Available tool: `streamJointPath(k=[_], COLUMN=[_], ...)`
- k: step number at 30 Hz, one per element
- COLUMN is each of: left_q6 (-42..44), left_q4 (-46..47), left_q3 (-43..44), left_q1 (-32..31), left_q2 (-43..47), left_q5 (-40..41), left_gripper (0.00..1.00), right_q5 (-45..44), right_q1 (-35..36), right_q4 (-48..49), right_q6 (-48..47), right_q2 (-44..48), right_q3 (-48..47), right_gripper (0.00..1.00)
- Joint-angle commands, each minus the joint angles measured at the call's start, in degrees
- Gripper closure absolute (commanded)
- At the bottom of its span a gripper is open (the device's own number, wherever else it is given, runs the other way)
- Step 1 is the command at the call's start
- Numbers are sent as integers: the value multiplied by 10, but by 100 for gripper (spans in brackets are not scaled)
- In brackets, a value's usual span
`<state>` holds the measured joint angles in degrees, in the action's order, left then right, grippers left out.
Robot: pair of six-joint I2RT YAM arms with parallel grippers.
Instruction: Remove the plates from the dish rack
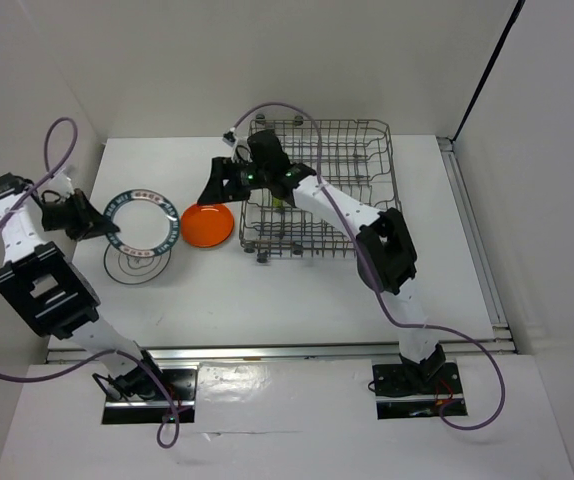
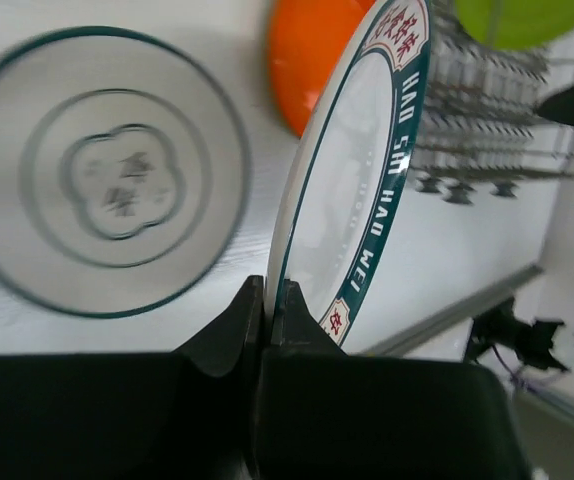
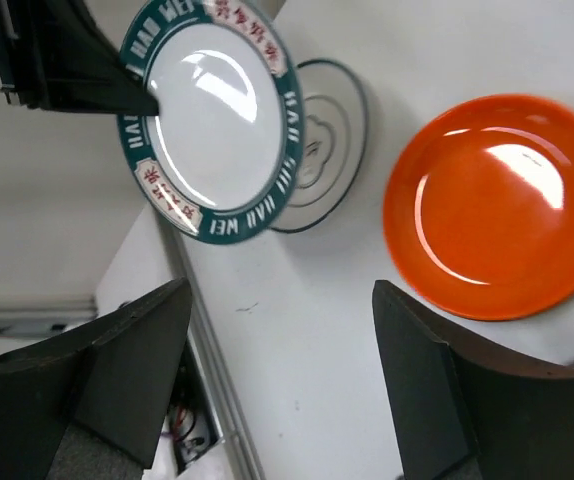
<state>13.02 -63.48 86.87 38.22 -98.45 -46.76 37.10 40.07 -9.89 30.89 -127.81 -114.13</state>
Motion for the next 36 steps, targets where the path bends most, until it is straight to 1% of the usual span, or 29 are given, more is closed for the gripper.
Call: streamJointPath(k=[1, 3, 6, 9, 11, 13, 15, 16, 18, 19, 21, 22, 25, 26, 29, 31, 32, 36], left_q6=[-31, -52, -52, -67, -74, -74, -74, -74, -59, -54, -54, -54, -48, -41, -35, -30, -25, -19], left_q4=[48, 74, 87, 111, 120, 120, 120, 102, 88, 88, 88, 88, 88, 88, 83, 76, 70, 70], left_q3=[-19, -37, -50, -63, -63, -63, -45, -40, -35, -35, -42, -49, -55, -55, -55, -55, -55, -55], left_q1=[47, 54, 61, 61, 61, 61, 61, 61, 61, 61, 61, 61, 61, 61, 61, 48, 48, 15], left_q2=[-1, -14, -42, -57, -66, -87, -105, -113, -127, -127, -127, -127, -113, -113, -108, -108, -113, -113], left_q5=[42, 72, 79, 102, 102, 102, 102, 96, 84, 84, 95, 100, 123, 123, 146, 165, 165, 181], left_gripper=[100, 100, 100, 100, 100, 99, 96, 95, 90, 82, 73, 67, 60, 55, 46, 43, 43, 41], right_q5=[-97, -116, -124, -148, -167, -179, -179, -179, -179, -179, -185, -185, -185, -179, -172, -172, -172, -172], right_q1=[-11, -11, -11, -11, -11, -11, -11, -11, -11, -11, -11, -11, -11, -11, -11, -11, -11, -11], right_q4=[-35, -48, -64, -69, -81, -87, -87, -87, -93, -93, -93, -93, -93, -93, -93, -93, -93, -93], right_q6=[-49, -68, -87, -94, -100, -100, -105, -105, -110, -110, -110, -110, -110, -110, -110, -110, -110, -110], right_q2=[92, 103, 115, 127, 127, 133, 133, 138, 138, 143, 143, 149, 149, 149, 149, 149, 149, 149], right_q3=[-23, -18, -18, -18, -18, -18, -18, -18, -13, -13, -8, -7, -7, -7, -7, -7, -7, -2], right_gripper=[20, 20, 20, 20, 20, 20, 20, 20, 20, 20, 20, 20, 20, 20, 20, 20, 20, 20])
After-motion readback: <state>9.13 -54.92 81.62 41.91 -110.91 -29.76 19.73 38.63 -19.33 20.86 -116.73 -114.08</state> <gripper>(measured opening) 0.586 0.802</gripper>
